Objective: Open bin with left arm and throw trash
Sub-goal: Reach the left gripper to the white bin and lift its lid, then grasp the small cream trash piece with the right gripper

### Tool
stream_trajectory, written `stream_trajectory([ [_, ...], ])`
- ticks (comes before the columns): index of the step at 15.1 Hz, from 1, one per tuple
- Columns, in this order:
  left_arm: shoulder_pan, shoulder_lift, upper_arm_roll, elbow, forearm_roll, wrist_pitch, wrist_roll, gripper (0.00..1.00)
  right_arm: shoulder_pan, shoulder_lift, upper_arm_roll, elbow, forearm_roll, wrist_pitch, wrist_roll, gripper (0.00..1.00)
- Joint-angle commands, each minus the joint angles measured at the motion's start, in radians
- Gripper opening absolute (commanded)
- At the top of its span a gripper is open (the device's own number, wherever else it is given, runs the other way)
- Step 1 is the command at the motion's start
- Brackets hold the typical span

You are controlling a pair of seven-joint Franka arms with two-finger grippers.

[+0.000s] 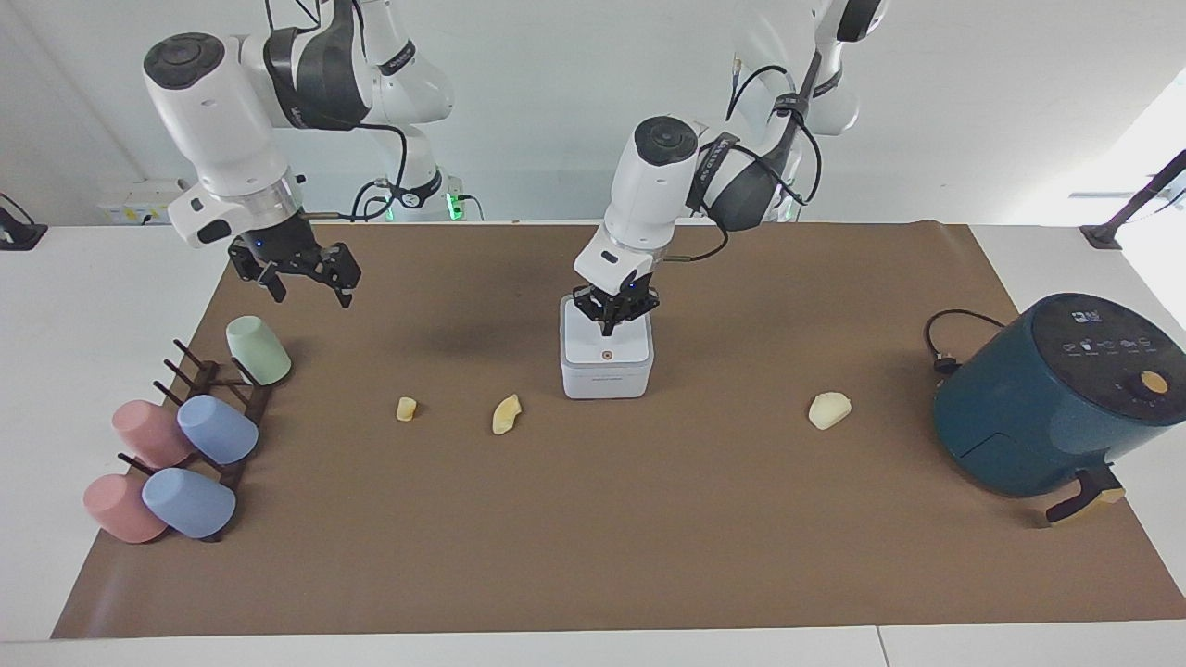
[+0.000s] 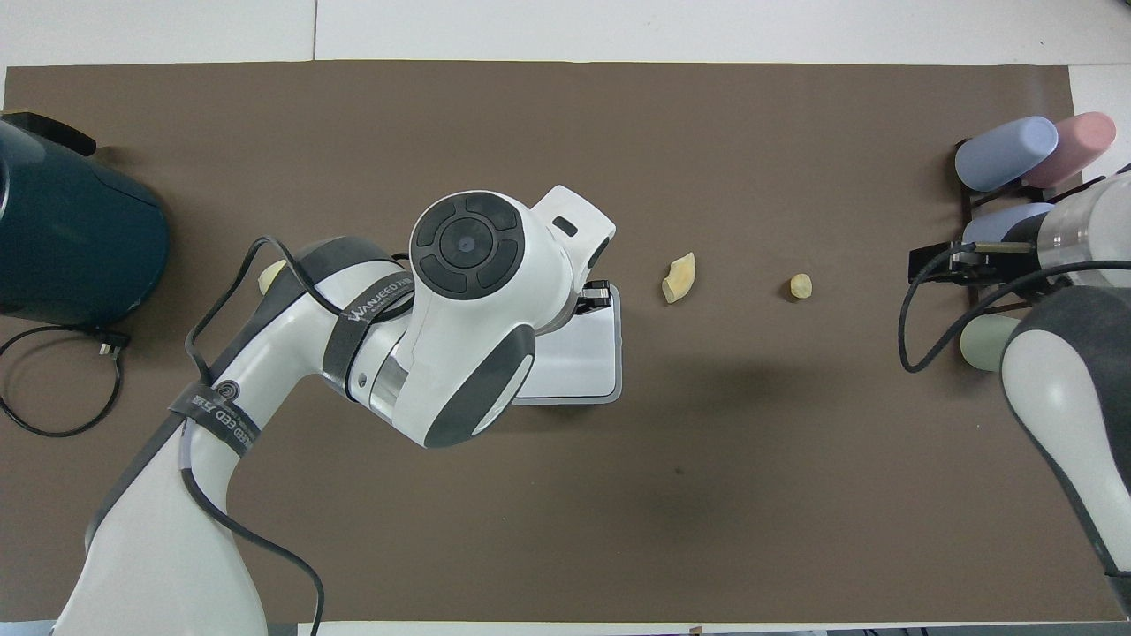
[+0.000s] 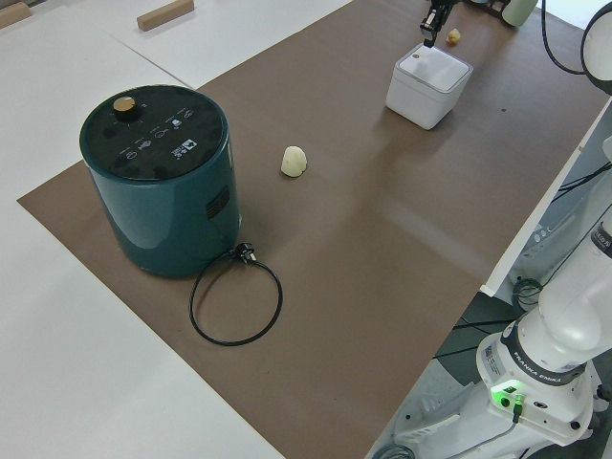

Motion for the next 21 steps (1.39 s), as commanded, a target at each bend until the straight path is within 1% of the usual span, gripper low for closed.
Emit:
stream_trajectory([
  [1,-0.017,0.019,0.017,0.001,0.006,0.029,0.029,0.00,-0.003,0.053,0.005,-0.050,0.004,0.107,-0.031,1.00],
  [3,-0.017,0.036,0.017,-0.001,0.023,0.042,0.031,0.00,-0.003,0.071,0.006,-0.120,0.004,0.244,-0.028,0.89],
  [4,-0.023,0.044,0.017,-0.001,0.023,0.047,0.031,0.00,-0.003,0.075,0.006,-0.175,0.004,0.315,-0.028,0.88],
  [5,-0.023,0.044,0.017,-0.001,0.024,0.047,0.034,0.00,-0.001,0.079,0.006,-0.214,0.004,0.367,-0.028,0.88],
  [6,-0.019,0.044,0.017,-0.001,0.027,0.047,0.042,0.00,0.003,0.103,0.006,-0.244,0.004,0.422,-0.031,0.92],
  [7,-0.017,0.044,0.017,-0.001,0.033,0.047,0.046,0.00,0.022,0.114,0.006,-0.266,0.004,0.478,-0.028,1.00],
  [9,-0.014,0.044,0.017,-0.001,0.033,0.046,0.046,0.00,0.037,0.133,0.006,-0.323,0.004,0.611,-0.024,1.00],
  [13,-0.011,0.044,0.017,-0.007,0.035,0.047,0.048,0.00,0.065,0.212,0.008,-0.326,0.004,0.707,-0.024,1.00],
  [17,-0.020,0.052,0.017,-0.033,0.059,0.067,0.054,0.00,0.080,0.233,0.008,-0.326,0.004,0.718,-0.028,1.00],
  [19,-0.022,0.052,0.017,-0.059,0.063,0.088,0.054,0.00,0.086,0.245,0.008,-0.326,0.003,0.719,-0.027,0.87],
  [20,-0.023,0.052,0.017,-0.061,0.063,0.088,0.055,0.00,0.100,0.246,0.007,-0.326,0.004,0.719,-0.027,0.74],
  [21,-0.023,0.053,0.017,-0.070,0.063,0.092,0.055,0.00,0.105,0.246,0.006,-0.326,0.004,0.721,-0.033,0.56],
])
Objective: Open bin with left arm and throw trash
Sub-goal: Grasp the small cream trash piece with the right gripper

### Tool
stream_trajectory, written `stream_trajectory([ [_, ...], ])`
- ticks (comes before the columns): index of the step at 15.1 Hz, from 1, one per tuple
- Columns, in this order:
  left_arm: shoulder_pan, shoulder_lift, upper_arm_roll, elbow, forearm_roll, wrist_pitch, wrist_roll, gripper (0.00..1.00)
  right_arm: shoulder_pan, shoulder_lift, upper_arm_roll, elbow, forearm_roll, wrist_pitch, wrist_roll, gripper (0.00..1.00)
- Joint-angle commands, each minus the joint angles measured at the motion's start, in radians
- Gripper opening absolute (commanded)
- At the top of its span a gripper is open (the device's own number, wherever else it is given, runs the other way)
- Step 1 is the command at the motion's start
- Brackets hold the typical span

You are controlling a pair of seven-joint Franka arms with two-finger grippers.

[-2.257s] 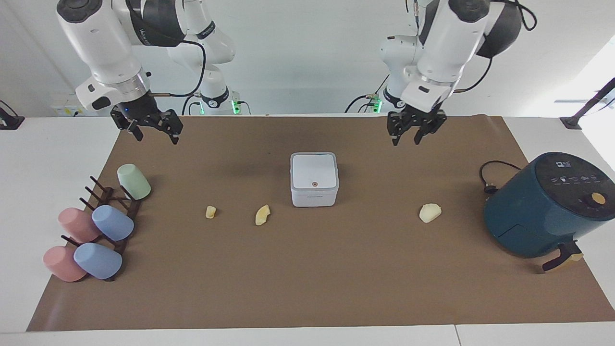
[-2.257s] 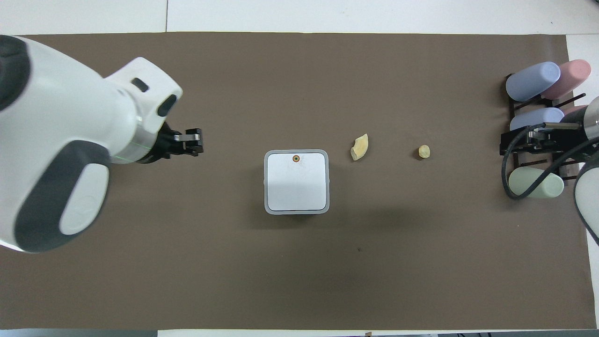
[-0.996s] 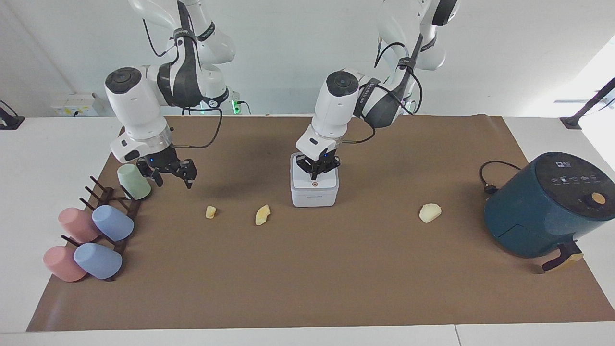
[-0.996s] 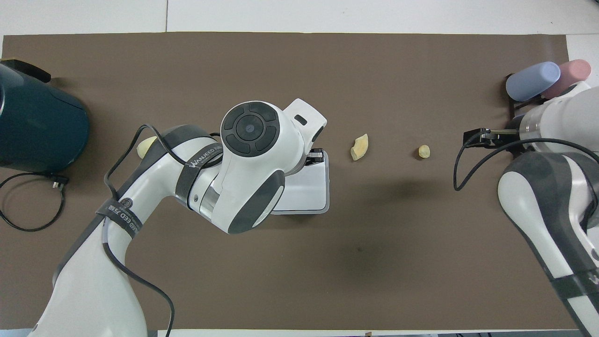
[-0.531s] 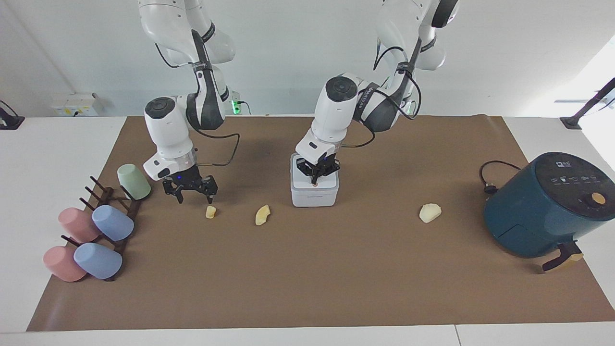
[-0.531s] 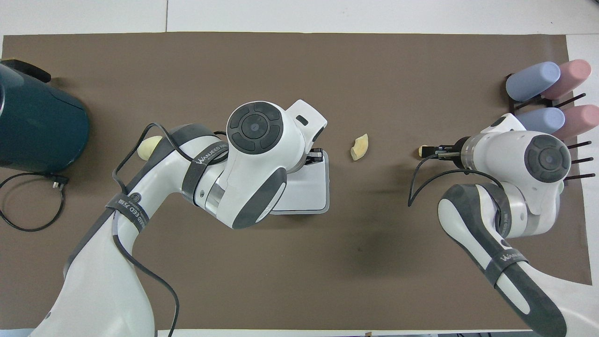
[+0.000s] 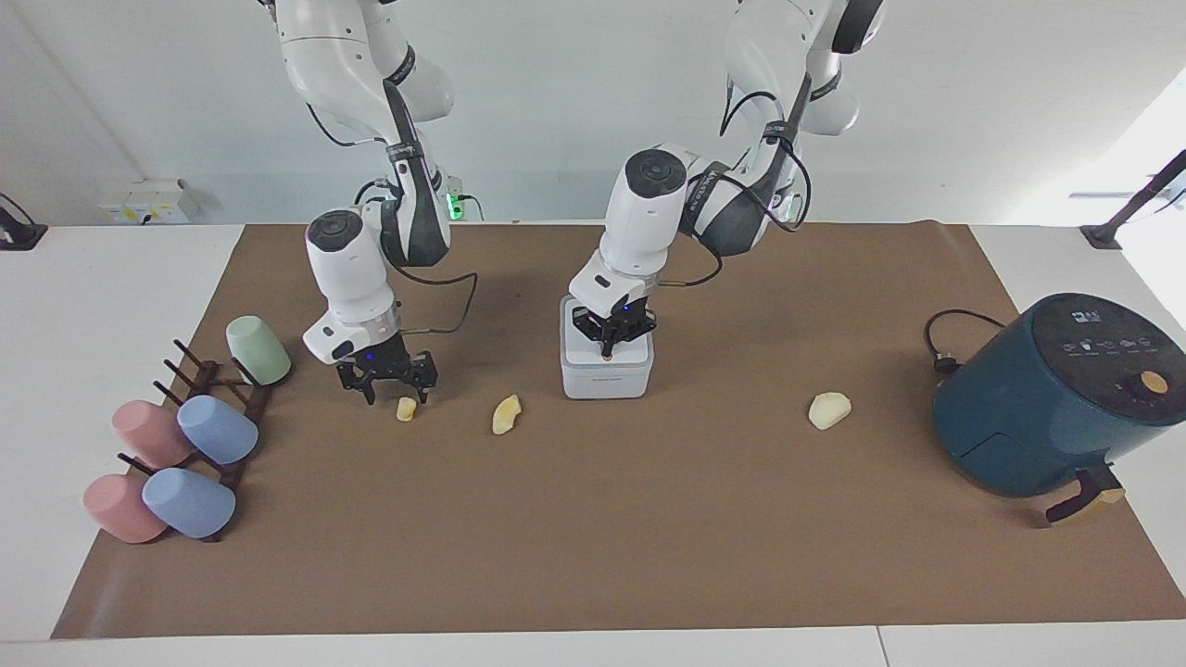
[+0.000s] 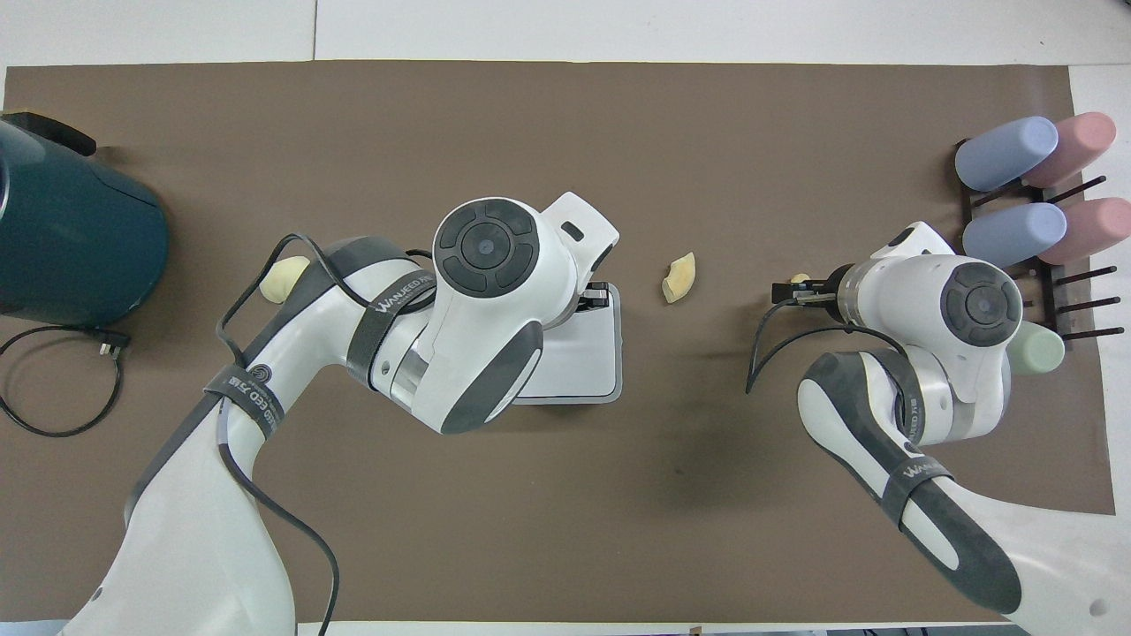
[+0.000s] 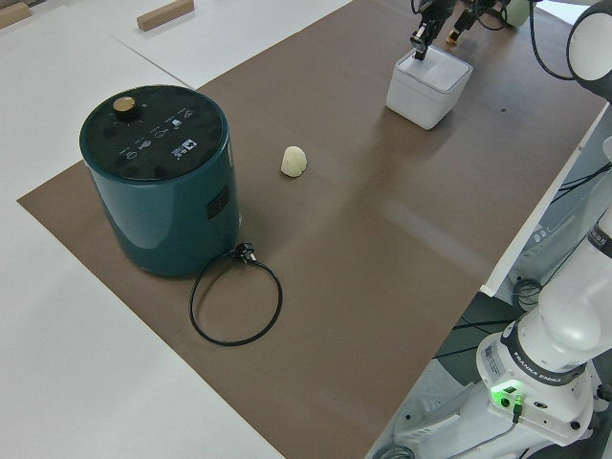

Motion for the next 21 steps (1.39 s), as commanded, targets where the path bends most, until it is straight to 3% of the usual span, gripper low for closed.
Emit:
stream_trajectory([
  [1,-0.021,0.008,0.014,-0.068,0.028,0.053,0.008,0.00,0.011,0.006,0.001,-0.003,0.003,0.032,-0.039,0.25],
  [2,-0.023,0.008,0.014,-0.080,0.028,0.065,0.006,0.00,0.011,0.009,0.001,-0.006,0.003,0.061,-0.048,0.00],
  [9,-0.038,0.008,0.016,-0.110,0.060,0.087,0.001,0.00,0.014,0.013,0.001,-0.003,0.003,0.078,-0.048,0.00],
  [16,-0.009,-0.096,0.019,-0.058,0.049,-0.071,0.009,0.00,0.022,-0.065,0.004,0.097,0.003,-0.173,0.012,0.00],
  [21,0.057,-0.222,0.019,-0.058,0.031,-0.198,0.038,0.00,0.026,-0.079,0.030,0.305,0.004,-0.472,0.098,0.00],
])
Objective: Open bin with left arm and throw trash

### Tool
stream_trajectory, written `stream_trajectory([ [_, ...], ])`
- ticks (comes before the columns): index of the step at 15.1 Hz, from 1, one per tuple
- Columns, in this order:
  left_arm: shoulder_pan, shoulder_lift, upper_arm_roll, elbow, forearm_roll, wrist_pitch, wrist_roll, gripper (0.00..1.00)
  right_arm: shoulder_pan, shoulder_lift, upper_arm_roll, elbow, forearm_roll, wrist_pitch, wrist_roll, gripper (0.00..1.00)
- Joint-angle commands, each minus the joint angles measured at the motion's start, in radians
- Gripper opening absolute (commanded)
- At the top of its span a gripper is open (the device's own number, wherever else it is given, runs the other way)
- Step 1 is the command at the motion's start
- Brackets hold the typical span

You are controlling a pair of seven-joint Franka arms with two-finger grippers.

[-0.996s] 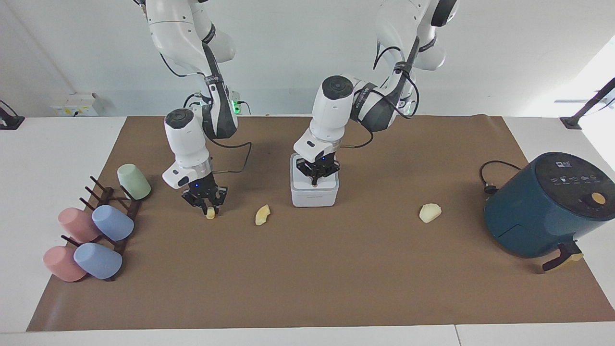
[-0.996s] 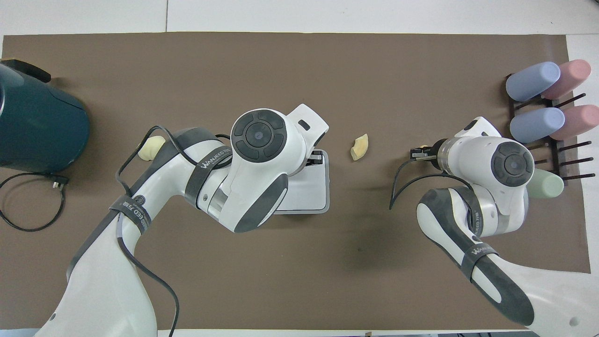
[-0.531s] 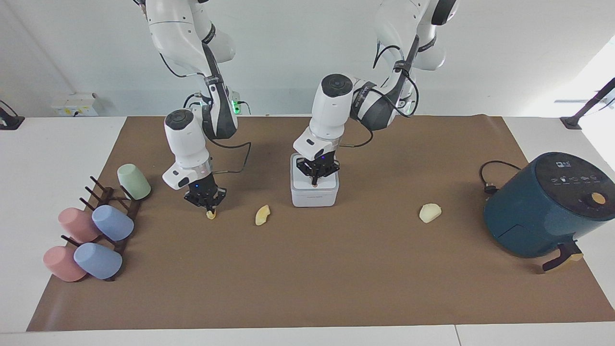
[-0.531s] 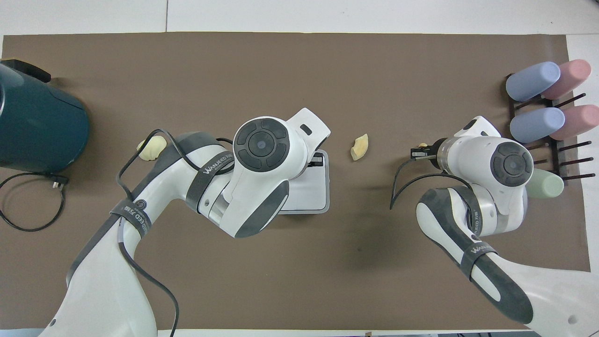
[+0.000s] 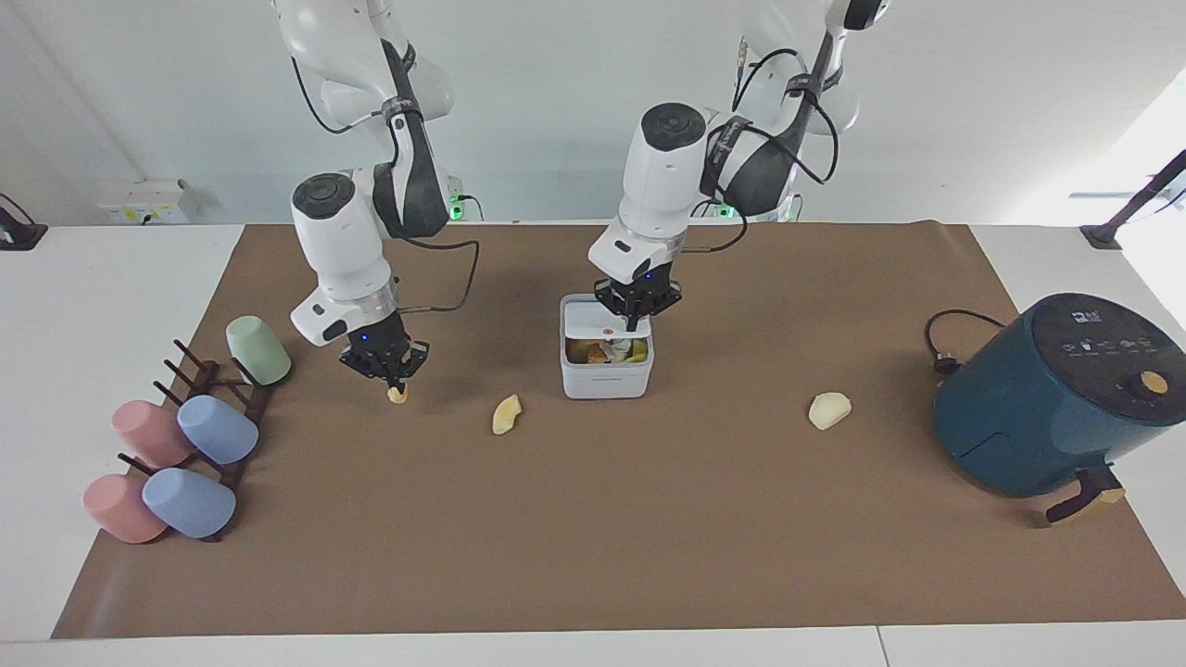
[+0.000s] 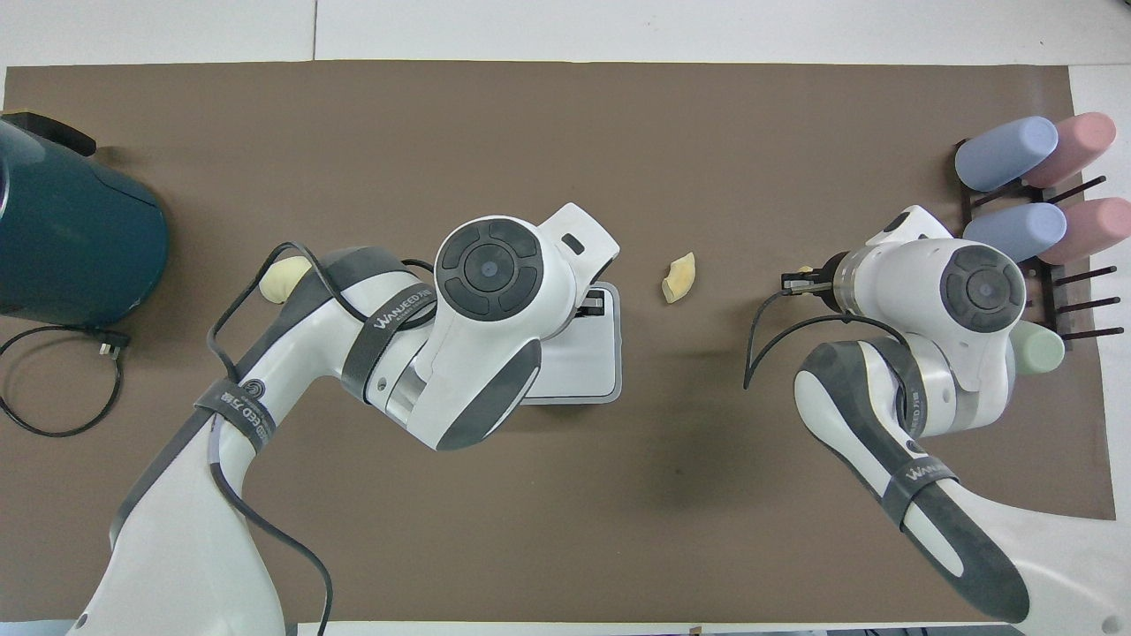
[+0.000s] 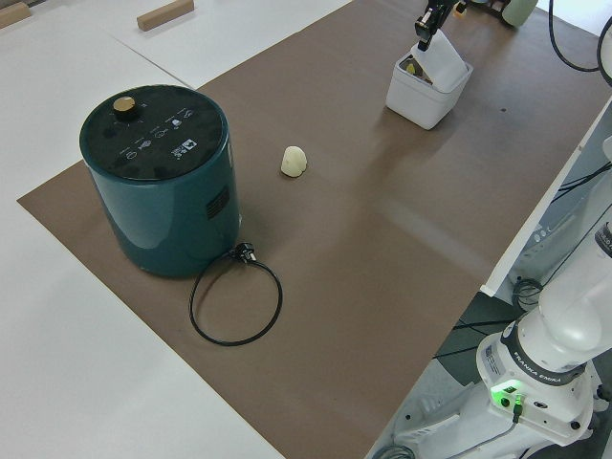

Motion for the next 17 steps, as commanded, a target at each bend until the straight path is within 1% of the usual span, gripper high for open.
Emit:
stream_trajectory([
  [1,0.056,-0.093,0.000,-0.024,-0.011,-0.079,0.060,0.00,-0.001,0.004,0.051,0.120,0.005,-0.158,0.085,0.00],
  [2,0.087,-0.119,0.000,-0.025,-0.018,-0.110,0.092,0.00,-0.001,0.007,0.085,0.149,0.006,-0.190,0.145,0.00],
  [3,0.124,-0.143,0.000,-0.024,-0.032,-0.141,0.141,0.00,-0.001,0.013,0.115,0.164,0.006,-0.195,0.212,0.00],
  [5,0.196,-0.180,0.002,-0.024,-0.041,-0.200,0.233,0.00,-0.001,0.018,0.198,0.171,0.022,-0.170,0.358,0.00],
  [6,0.222,-0.186,0.005,-0.025,-0.041,-0.217,0.276,0.00,-0.001,0.019,0.229,0.172,0.059,-0.144,0.436,0.00],
  [7,0.246,-0.191,0.007,-0.034,-0.041,-0.218,0.317,0.65,0.011,0.021,0.258,0.172,0.083,-0.114,0.492,0.00],
  [8,0.273,-0.199,0.007,-0.046,-0.041,-0.218,0.350,1.00,0.039,0.022,0.263,0.171,0.088,-0.092,0.533,0.00],
  [10,0.349,-0.214,0.007,-0.095,-0.043,-0.202,0.472,1.00,0.094,0.025,0.266,0.171,0.090,-0.072,0.619,0.00],
  [12,0.427,-0.216,0.007,-0.157,-0.043,-0.151,0.629,1.00,0.141,0.039,0.266,0.169,0.091,-0.038,0.693,0.00],
  [15,0.501,-0.196,0.010,-0.296,-0.041,0.050,0.807,1.00,0.172,0.055,0.266,0.157,0.091,-0.008,0.719,0.00],
  [17,0.532,-0.139,0.010,-0.349,-0.041,0.170,0.926,1.00,0.174,0.047,0.266,0.137,0.091,-0.008,0.719,0.00],
])
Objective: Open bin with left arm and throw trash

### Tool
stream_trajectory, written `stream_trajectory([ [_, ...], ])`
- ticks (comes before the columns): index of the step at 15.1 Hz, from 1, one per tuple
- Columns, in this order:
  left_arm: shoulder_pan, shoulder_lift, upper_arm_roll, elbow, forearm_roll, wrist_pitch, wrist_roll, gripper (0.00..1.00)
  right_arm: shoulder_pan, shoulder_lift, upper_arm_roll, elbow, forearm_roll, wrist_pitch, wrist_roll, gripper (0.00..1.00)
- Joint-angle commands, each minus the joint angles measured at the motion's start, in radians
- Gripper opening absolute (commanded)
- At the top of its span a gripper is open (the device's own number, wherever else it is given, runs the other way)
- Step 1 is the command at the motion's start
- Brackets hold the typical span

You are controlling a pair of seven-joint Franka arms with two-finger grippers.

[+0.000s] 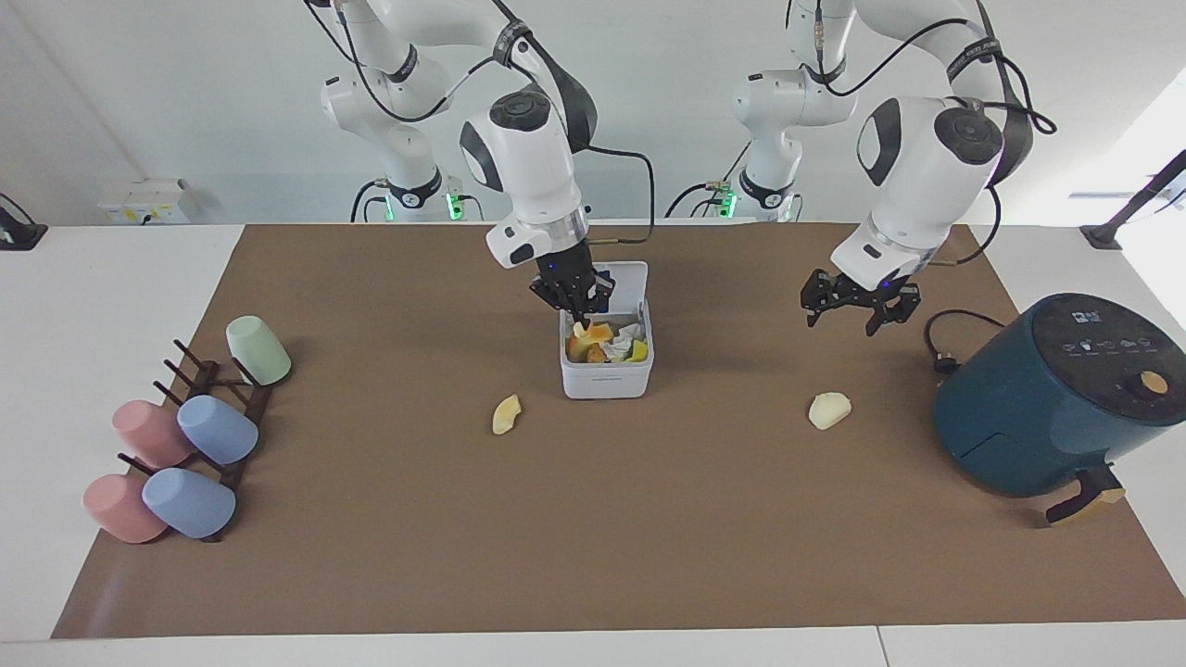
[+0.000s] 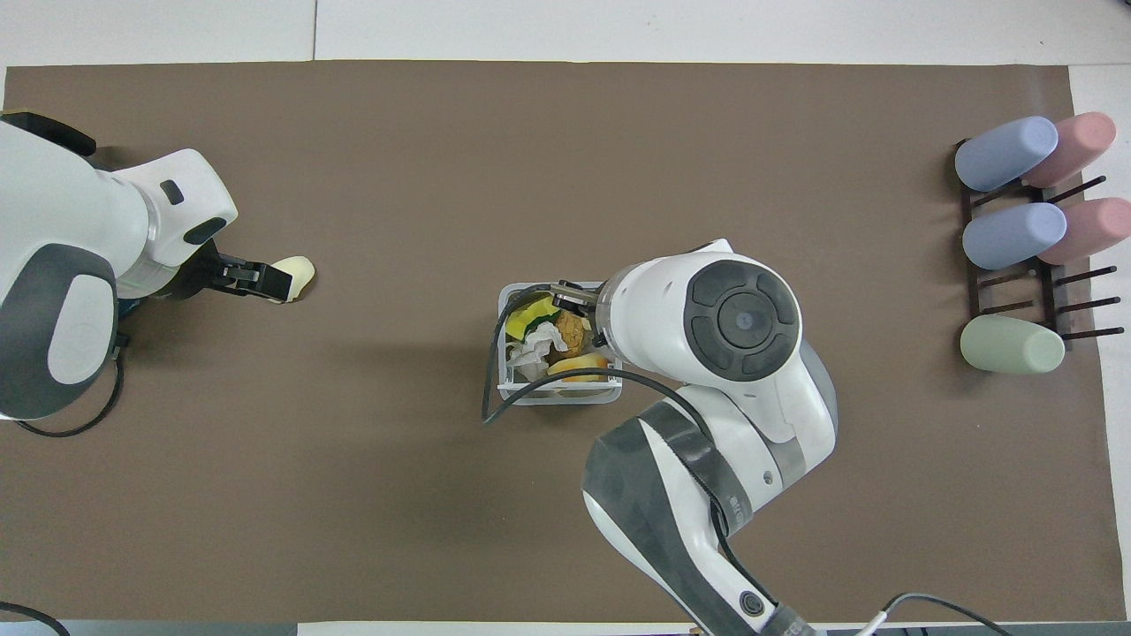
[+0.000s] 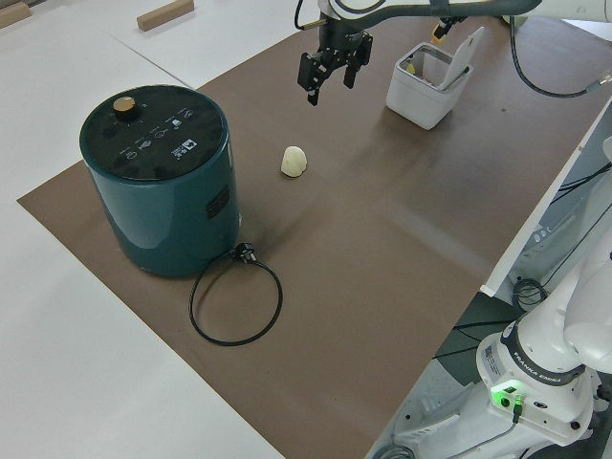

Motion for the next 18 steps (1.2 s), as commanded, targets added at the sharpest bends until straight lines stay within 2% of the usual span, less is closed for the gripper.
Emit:
stream_trajectory([
  [1,0.037,0.061,-0.009,-0.079,-0.018,0.157,0.161,1.00,-0.006,-0.005,0.001,-0.021,0.013,0.014,0.005,0.00],
  [3,0.046,0.129,-0.009,-0.079,-0.016,0.246,0.240,1.00,-0.006,-0.007,0.001,-0.027,0.013,0.017,0.003,0.00],
  [4,0.044,0.155,-0.009,-0.079,-0.014,0.274,0.267,1.00,-0.006,-0.007,0.001,-0.027,0.013,0.020,0.005,0.10],
  [7,0.034,0.227,-0.009,-0.061,-0.005,0.306,0.341,1.00,-0.006,-0.007,0.001,-0.029,0.013,0.038,0.005,0.83],
  [8,0.028,0.256,-0.009,-0.043,-0.004,0.308,0.344,1.00,-0.006,-0.007,0.001,-0.029,0.013,0.038,0.005,0.91],
  [12,0.026,0.310,-0.009,-0.001,0.051,0.308,0.346,1.00,-0.006,-0.005,0.001,-0.029,0.011,0.038,0.003,1.00],
  [15,0.029,0.310,-0.009,-0.001,0.053,0.311,0.350,1.00,-0.006,-0.005,0.001,-0.029,0.011,0.038,0.003,1.00],
  [16,0.029,0.310,-0.009,0.000,0.053,0.311,0.350,0.93,-0.006,-0.005,-0.001,-0.029,0.011,0.040,0.003,1.00],
  [18,0.031,0.310,-0.009,0.002,0.055,0.310,0.350,0.62,-0.006,-0.005,0.001,-0.029,0.011,0.038,0.003,1.00],
])
